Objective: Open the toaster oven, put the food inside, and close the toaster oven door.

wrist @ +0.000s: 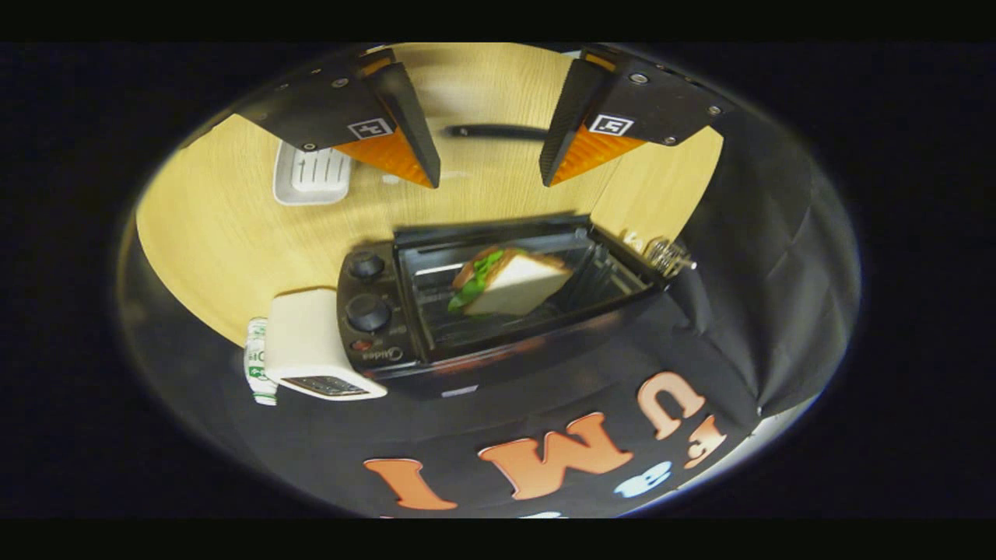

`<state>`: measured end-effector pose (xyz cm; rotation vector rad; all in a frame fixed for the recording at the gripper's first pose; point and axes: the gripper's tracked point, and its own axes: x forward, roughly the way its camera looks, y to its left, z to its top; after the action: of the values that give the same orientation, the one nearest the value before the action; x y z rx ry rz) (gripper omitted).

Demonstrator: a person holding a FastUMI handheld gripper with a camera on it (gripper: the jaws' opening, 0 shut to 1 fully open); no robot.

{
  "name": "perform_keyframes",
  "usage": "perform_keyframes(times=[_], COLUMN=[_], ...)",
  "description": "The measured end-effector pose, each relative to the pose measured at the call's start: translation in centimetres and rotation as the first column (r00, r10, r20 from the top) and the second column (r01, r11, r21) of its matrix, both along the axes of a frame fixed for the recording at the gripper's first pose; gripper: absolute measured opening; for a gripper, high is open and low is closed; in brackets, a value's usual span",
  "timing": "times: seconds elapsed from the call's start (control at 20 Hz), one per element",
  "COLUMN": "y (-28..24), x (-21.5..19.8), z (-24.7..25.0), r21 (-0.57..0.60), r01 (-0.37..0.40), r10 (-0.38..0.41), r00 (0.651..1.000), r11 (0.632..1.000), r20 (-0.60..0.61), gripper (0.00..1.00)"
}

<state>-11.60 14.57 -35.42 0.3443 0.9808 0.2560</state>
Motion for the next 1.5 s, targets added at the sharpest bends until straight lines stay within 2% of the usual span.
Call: perform_keyframes(times=[0.2,0.5,0.65,0.75,0.85,1.0,1.15,1.35,1.5], y=[0.4,0.6,0.9,2.2,2.8,3.2,3.5,3.8,3.6], x=[-3.7,-5.3,-5.0,-5.1,-5.4,-5.1,-4.6,-2.1,0.0], z=[-2.0,-5.5,-7.3,-7.9,-8.1,-8.2,-7.5,-5.5,-4.3], r21=[-0.004,-0.061,-0.099,-0.085,-0.071,-0.099,-0.110,-0.119,-0.121], r01=[-0.064,-0.154,-0.180,-0.210,-0.235,-0.268,-0.259,-0.253,-0.218], r10=[0.063,0.143,0.161,0.191,0.217,0.242,0.232,0.240,0.209], r00=[0.994,0.978,0.971,0.962,0.955,0.945,0.948,0.964,0.974], r11=[0.998,0.986,0.979,0.974,0.969,0.958,0.960,0.960,0.968], r20=[-0.090,-0.149,-0.175,-0.195,-0.201,-0.219,-0.217,-0.114,-0.082], gripper=[0.77,0.77,0.86,0.88,0.98,0.99,0.99,0.99,0.99])
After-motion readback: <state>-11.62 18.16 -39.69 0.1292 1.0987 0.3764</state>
